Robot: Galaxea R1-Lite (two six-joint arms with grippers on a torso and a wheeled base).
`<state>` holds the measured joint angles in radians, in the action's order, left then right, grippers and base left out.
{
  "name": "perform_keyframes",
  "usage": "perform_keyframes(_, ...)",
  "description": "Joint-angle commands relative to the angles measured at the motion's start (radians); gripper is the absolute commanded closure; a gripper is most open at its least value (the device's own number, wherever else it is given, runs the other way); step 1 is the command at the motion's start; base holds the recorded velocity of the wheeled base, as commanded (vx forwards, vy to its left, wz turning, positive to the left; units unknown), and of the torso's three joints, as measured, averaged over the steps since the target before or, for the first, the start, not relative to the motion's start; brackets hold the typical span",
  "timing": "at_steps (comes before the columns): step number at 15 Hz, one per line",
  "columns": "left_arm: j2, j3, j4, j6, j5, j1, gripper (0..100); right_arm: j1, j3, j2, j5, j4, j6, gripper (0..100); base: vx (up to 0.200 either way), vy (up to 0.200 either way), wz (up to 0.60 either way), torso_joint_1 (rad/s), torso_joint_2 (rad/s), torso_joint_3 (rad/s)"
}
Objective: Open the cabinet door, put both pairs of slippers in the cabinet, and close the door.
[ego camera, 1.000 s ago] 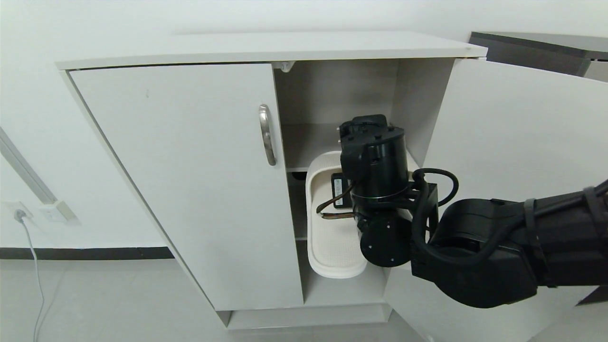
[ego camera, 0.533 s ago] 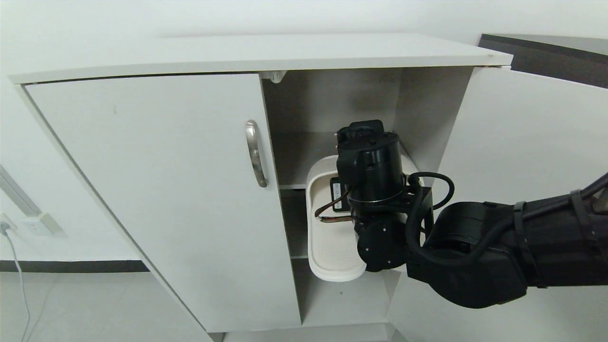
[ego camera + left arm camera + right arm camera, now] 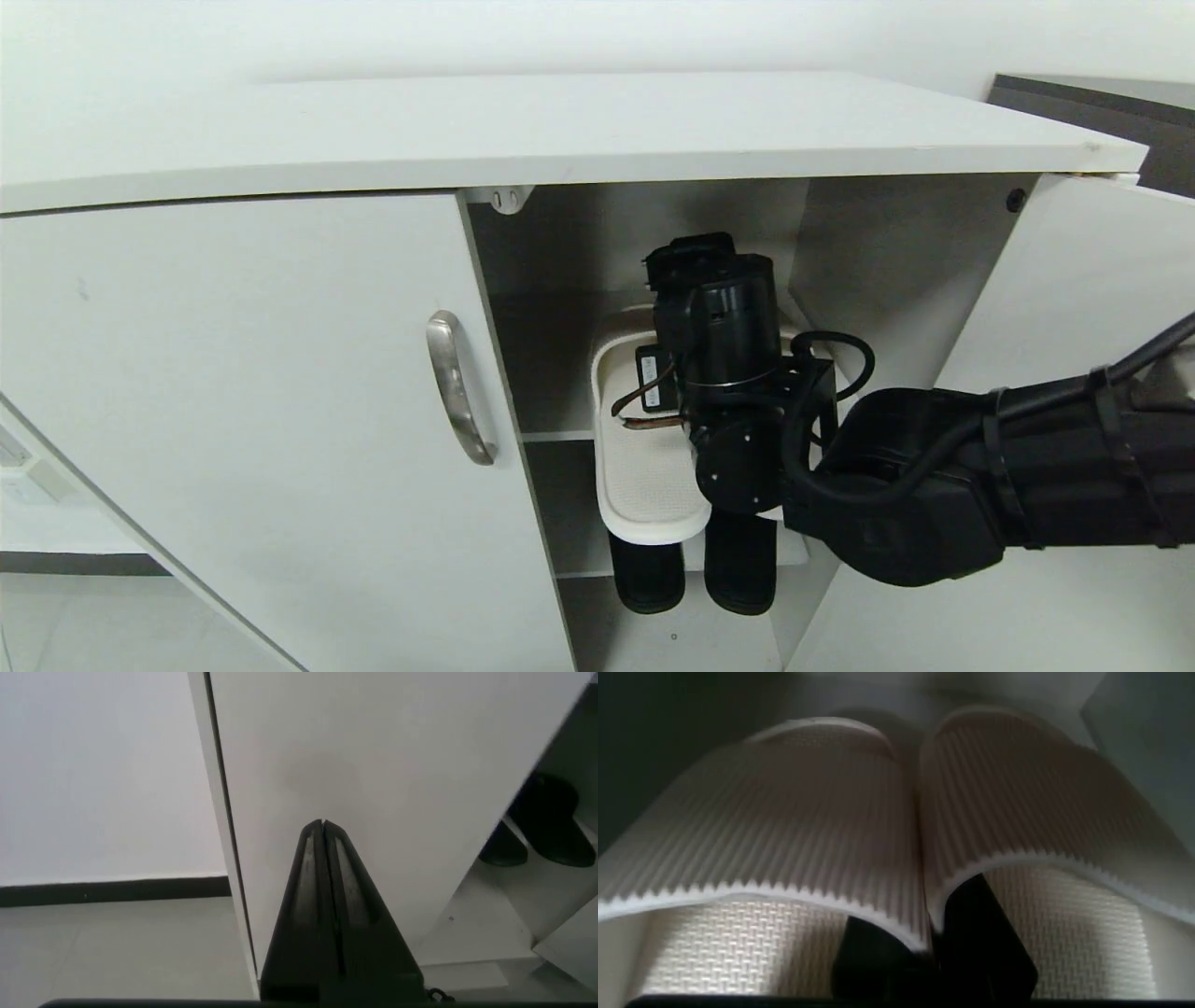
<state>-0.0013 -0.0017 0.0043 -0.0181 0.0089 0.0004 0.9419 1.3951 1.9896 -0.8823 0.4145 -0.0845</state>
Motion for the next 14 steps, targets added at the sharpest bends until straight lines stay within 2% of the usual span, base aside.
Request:
perform_keyframes(1,0.001,0.0,0.0,0.0,0.0,0.001,100,-0.009,0.041,0.023,0.0,-0.003,0.005,100,0.0,0.0,0.0,0.0,0.0,0.0)
perform_keyframes(5,0.001,0.0,-0.001,0.0,0.002,0.001,100,-0.049,0.12,0.08,0.006,-0.019,0.009,100,0.0,0.0,0.0,0.0,0.0,0.0)
perform_keyframes(9,0.001,0.0,0.0,-0.002,0.003,0.0,100,-0.092,0.255,0.133,0.017,-0.094,0.009,100,0.0,0.0,0.0,0.0,0.0,0.0)
perform_keyframes(14,0.001,0.0,0.0,-0.002,0.003,0.001,100,-0.135,0.381,0.19,0.077,-0.164,0.009,100,0.0,0.0,0.0,0.0,0.0,0.0)
